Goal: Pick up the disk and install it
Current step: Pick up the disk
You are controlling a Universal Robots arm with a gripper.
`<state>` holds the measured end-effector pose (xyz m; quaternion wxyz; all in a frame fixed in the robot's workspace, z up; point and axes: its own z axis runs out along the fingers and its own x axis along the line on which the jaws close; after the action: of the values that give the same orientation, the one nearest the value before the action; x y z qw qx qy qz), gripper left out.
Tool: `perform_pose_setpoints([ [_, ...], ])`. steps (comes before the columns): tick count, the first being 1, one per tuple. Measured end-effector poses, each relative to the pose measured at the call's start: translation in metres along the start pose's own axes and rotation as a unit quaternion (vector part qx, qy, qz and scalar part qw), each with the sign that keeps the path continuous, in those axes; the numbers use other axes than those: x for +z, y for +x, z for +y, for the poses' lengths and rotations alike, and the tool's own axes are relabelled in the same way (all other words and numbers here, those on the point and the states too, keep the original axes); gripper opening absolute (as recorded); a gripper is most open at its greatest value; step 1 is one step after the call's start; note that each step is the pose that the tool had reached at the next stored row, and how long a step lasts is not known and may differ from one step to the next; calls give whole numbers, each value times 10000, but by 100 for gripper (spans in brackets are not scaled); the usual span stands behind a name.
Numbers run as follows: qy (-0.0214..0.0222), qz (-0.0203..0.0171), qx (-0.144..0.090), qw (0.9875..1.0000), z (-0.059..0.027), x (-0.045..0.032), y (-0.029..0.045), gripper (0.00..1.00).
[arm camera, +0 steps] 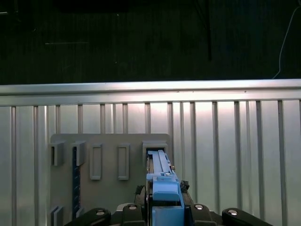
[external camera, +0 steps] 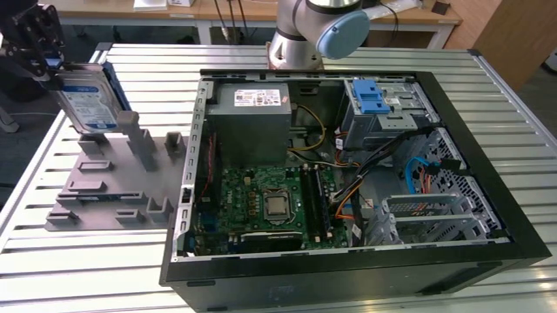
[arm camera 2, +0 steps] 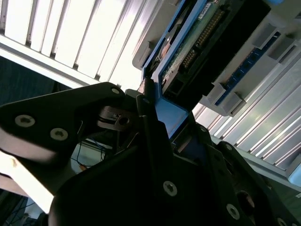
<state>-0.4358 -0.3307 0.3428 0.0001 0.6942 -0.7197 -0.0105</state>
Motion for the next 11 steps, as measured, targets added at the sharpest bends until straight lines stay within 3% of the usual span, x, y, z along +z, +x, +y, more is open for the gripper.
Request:
perform_pose_setpoints([
  [11, 12, -6, 0, 10000, 9, -102, -1, 37],
])
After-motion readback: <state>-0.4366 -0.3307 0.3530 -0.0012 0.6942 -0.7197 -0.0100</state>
